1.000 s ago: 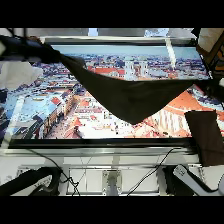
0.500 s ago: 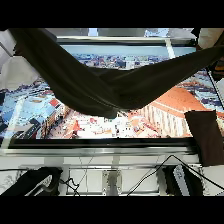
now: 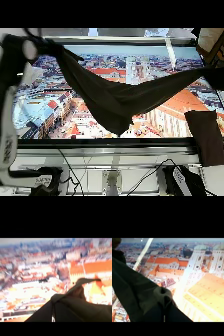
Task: Fold the shirts.
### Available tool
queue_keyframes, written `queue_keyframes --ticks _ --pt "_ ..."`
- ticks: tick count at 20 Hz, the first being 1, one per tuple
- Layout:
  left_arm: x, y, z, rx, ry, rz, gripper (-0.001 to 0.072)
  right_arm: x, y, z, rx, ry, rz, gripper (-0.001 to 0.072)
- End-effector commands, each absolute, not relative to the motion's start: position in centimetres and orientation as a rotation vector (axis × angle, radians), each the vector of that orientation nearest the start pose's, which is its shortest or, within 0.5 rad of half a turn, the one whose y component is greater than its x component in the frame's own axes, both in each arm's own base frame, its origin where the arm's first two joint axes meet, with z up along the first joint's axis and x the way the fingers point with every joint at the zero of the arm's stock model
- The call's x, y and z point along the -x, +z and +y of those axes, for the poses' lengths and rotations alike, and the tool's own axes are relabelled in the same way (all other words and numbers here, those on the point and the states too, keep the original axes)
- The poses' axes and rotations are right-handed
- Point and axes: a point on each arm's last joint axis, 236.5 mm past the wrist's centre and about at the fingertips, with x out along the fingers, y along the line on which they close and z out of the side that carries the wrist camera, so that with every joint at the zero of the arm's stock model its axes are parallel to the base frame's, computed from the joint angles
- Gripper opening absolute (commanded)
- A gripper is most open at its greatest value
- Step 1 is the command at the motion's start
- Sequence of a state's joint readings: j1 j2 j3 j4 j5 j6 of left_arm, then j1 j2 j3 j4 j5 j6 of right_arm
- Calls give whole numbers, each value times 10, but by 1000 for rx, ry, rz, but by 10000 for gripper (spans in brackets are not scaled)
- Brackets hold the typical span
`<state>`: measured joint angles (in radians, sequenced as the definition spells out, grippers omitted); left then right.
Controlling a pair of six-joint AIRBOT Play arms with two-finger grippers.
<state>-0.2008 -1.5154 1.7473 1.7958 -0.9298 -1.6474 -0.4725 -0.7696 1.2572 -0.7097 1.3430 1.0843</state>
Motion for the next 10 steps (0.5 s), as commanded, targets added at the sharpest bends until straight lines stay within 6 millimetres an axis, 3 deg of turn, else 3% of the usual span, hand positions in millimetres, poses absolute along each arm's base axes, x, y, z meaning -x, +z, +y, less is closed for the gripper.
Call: queue_keyframes --ticks 1,4,6,7,8,9,10 --pt "-579 64 -77 -216 -54 835 8 -334 205 36 -248 359 667 25" --pt "-600 17 -88 -208 -81 838 9 -354 165 21 -269 274 667 25" --pt "-611 13 -95 -185 -99 796 22 -360 146 15 -277 246 686 25" --pt "-615 18 -99 -169 -105 773 140 -361 137 14 -287 243 705 25" --pt "-618 27 -100 -153 -101 756 548 -361 129 14 -294 242 726 25" --pt "-619 38 -101 -106 -88 752 692 -362 122 13 -300 242 743 25" --pt "-615 48 -103 -71 -83 780 695 -364 117 12 -304 238 755 25"
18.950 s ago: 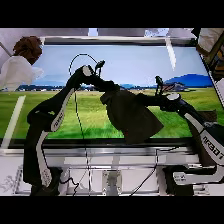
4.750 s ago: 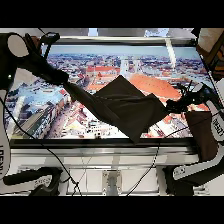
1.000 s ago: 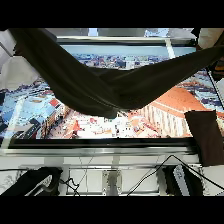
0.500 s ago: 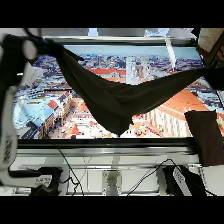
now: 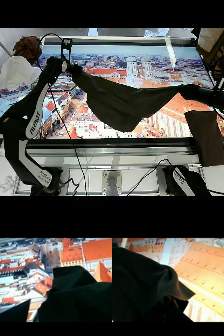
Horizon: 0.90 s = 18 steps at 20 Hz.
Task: Fold the shirts.
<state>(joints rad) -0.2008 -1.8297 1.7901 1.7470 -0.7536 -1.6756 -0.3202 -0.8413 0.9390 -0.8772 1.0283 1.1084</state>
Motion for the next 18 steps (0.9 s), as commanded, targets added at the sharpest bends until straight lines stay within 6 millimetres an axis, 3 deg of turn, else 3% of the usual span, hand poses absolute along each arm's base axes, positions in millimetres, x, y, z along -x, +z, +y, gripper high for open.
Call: queue_keyframes --ticks 1,7,9,10,14,16,18 --pt "-605 54 -104 -48 -83 836 694 -365 112 9 -299 230 767 25" --pt "-489 54 -137 -91 -352 1261 673 -360 93 -19 -187 140 828 25" --pt "-464 55 -153 -42 -433 1294 561 -355 86 -30 -153 99 857 25" --pt "-449 53 -158 -15 -455 1311 561 -354 82 -32 -150 94 865 25" --pt "-378 18 -162 75 -427 1338 527 -340 55 -50 -206 40 919 25" --pt "-337 -1 -181 240 -448 1341 529 -329 35 -63 -248 -5 953 27" --pt "-317 -7 -204 437 -476 1290 530 -312 13 -70 -296 -34 1008 138"
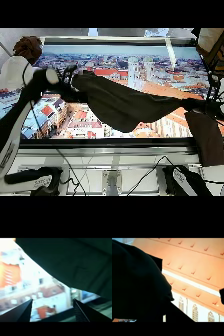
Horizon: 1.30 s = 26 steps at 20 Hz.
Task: Fold the shirts.
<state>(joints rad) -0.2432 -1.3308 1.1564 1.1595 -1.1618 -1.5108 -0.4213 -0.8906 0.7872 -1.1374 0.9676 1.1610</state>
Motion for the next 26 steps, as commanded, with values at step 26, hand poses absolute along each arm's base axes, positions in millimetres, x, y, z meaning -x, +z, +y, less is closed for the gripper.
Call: queue_keyframes --ticks 26 --pt "-304 -110 -257 743 -136 1368 395 -273 -36 -47 -450 -3 1138 270"
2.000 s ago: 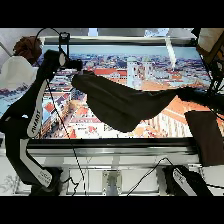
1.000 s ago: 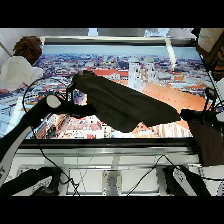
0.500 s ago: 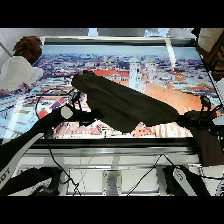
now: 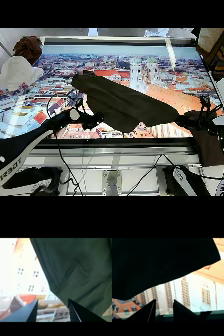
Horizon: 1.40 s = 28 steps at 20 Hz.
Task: Fold the shirts.
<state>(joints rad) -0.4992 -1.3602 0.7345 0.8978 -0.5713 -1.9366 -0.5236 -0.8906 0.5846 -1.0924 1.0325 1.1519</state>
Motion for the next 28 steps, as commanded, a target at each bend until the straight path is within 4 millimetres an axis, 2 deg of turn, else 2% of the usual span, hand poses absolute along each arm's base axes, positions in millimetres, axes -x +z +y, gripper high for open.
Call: queue_keyframes --ticks 1,6,7,8,9,13,18,22,23,24,28 --pt "-306 -112 -258 758 -131 1367 395 -273 -36 -46 -451 -3 1138 270" --pt "-309 -115 -257 766 -120 1358 393 -274 -35 -46 -456 -1 1134 270" --pt "-313 -114 -257 770 -118 1342 375 -274 -35 -45 -459 0 1133 269" --pt "-317 -113 -256 774 -116 1321 306 -275 -35 -45 -463 1 1131 270" --pt "-322 -112 -256 782 -114 1301 285 -275 -34 -44 -463 2 1130 270" --pt "-330 -110 -255 804 -105 1267 285 -275 -34 -45 -464 1 1130 269" --pt "-323 -119 -259 841 -84 1312 286 -275 -35 -44 -463 1 1131 269" --pt "-304 -120 -266 767 -162 1391 300 -275 -35 -44 -464 2 1131 269" --pt "-301 -120 -267 752 -175 1400 392 -275 -35 -44 -464 2 1132 269" --pt "-297 -120 -268 727 -198 1414 517 -275 -35 -44 -465 3 1132 269" --pt "-296 -120 -268 709 -214 1416 523 -275 -34 -42 -474 7 1129 269"
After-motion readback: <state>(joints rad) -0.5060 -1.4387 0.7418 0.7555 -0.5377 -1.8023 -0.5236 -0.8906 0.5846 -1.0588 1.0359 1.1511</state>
